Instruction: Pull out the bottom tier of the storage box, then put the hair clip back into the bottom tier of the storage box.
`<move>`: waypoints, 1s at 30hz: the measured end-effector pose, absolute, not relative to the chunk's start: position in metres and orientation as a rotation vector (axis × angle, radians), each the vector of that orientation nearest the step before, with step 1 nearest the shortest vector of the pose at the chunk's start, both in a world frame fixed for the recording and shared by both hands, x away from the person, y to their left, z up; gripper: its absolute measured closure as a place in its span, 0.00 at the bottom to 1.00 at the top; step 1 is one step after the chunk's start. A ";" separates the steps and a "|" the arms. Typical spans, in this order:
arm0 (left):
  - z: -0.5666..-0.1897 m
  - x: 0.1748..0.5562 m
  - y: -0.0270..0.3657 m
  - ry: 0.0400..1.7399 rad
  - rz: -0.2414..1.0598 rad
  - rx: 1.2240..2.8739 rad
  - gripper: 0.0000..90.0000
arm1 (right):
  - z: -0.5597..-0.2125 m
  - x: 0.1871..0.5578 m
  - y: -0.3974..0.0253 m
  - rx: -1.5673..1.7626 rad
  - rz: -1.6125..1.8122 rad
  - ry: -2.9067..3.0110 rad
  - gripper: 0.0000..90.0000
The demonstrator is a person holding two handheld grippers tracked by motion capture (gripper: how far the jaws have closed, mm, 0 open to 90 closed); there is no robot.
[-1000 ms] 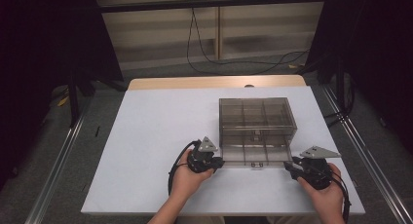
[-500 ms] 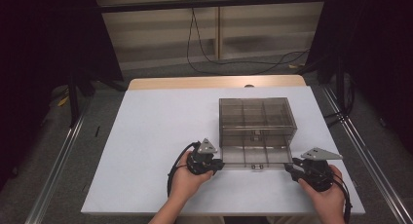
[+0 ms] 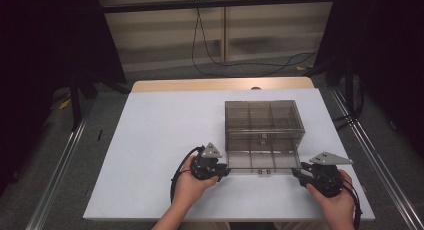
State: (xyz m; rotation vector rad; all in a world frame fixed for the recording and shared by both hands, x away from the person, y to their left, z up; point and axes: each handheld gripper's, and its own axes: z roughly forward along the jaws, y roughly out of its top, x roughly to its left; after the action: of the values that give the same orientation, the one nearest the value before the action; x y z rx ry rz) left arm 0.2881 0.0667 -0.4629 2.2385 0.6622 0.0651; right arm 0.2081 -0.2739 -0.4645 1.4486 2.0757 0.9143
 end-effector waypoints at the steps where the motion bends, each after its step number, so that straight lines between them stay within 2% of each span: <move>1: -0.462 0.288 0.069 0.676 0.059 2.233 0.79 | -0.464 0.208 -0.273 1.443 0.915 2.073 0.63; 4: -0.461 0.289 0.072 0.681 0.063 2.230 0.75 | -0.463 0.208 -0.273 1.444 0.924 2.070 0.61; 8: -0.461 0.291 0.078 0.709 0.070 2.209 0.62 | -0.460 0.211 -0.272 1.444 0.946 2.069 0.56; 10: -0.460 0.294 0.082 0.737 0.082 2.206 0.53 | -0.460 0.212 -0.272 1.442 0.950 2.069 0.54; 11: -0.458 0.295 0.085 0.762 0.098 2.199 0.50 | -0.460 0.212 -0.272 1.453 0.938 2.065 0.50; 15: -0.456 0.298 0.092 0.777 0.138 2.201 0.42 | -0.458 0.214 -0.273 1.448 0.956 2.060 0.48; 22: -0.453 0.299 0.100 0.810 0.163 2.189 0.38 | -0.456 0.215 -0.272 1.447 0.966 2.065 0.44; 30: -0.454 0.300 0.110 0.839 0.186 2.200 0.34 | -0.451 0.216 -0.273 1.454 0.986 2.053 0.35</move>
State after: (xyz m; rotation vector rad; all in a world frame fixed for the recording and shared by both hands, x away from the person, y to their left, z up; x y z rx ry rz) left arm 0.2999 0.1096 -0.4536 2.1995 0.8394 0.1856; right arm 0.2160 -0.2725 -0.4513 1.4543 2.0534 0.9856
